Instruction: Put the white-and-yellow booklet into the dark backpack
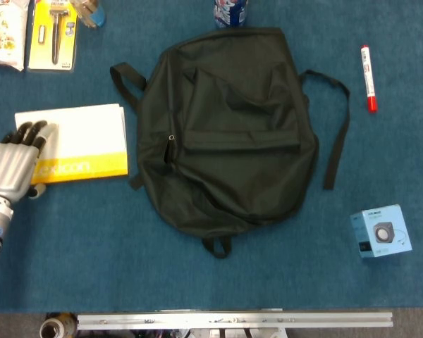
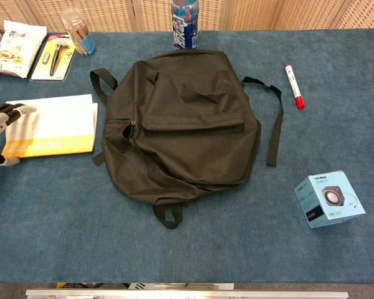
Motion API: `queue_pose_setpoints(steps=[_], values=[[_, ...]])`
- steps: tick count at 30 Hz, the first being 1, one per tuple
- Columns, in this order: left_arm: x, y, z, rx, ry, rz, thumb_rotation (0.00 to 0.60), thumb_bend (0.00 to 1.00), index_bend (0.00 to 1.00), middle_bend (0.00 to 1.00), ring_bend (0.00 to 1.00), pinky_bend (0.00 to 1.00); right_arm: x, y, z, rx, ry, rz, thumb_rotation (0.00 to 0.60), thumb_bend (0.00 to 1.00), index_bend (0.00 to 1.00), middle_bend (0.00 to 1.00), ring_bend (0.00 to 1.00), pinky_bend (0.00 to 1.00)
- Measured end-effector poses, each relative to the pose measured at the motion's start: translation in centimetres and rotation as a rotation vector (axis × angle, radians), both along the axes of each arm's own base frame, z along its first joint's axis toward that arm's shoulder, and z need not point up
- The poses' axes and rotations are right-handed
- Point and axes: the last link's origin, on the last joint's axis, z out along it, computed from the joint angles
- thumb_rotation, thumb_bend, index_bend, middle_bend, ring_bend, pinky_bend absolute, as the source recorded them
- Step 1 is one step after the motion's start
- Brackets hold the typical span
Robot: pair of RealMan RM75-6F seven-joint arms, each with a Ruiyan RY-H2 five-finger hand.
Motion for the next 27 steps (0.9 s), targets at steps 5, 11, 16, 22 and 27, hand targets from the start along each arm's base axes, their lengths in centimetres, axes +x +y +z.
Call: queue_pose_setpoints(steps=[5, 11, 16, 22, 27], values=[[-0.2, 0.8, 0.3, 0.031, -0.022, 0.005, 0.6, 0.14, 0.08, 0.09, 0.09, 0.2, -0.1, 0.0, 0.0, 0.001, -0.003, -0.002, 0.6, 0.26, 0.29, 0.38, 0.27, 0.45], [-0.4, 0.5, -0.1, 0.014, -0.02, 0.011, 0.6, 0.14, 0.08, 0.09, 0.09, 0.2, -0.2, 0.0, -0.1, 0.002, -0.003, -0.005, 0.6, 0.26, 0.29, 0.38, 0.27, 0.45], [-0.4, 0.6, -0.4, 0.007, -0.014, 0.013, 0.6, 0.14, 0.09, 0.09, 0.09, 0.2, -0.3, 0.0, 0.0, 0.0, -0.005, -0.005, 0.6, 0.26, 0.29, 0.38, 0.27, 0.45], [-0.4, 1.0, -0.5, -0.009, -0.004, 0.021, 0.6, 0.14, 0.09, 0.09, 0.09, 0.2, -0.5, 0.1, -0.1, 0.002, -0.012, -0.009, 0.6, 0.26, 0.29, 0.38, 0.27, 0.45], [-0.3, 1.6, -0.4, -0.017, 0.012, 0.036, 0.6, 0.14, 0.11, 0.09, 0.09, 0.2, -0.9, 0.2, -0.2, 0.004, -0.014, -0.015, 0.6, 0.26, 0.29, 0.38, 0.27, 0.45]])
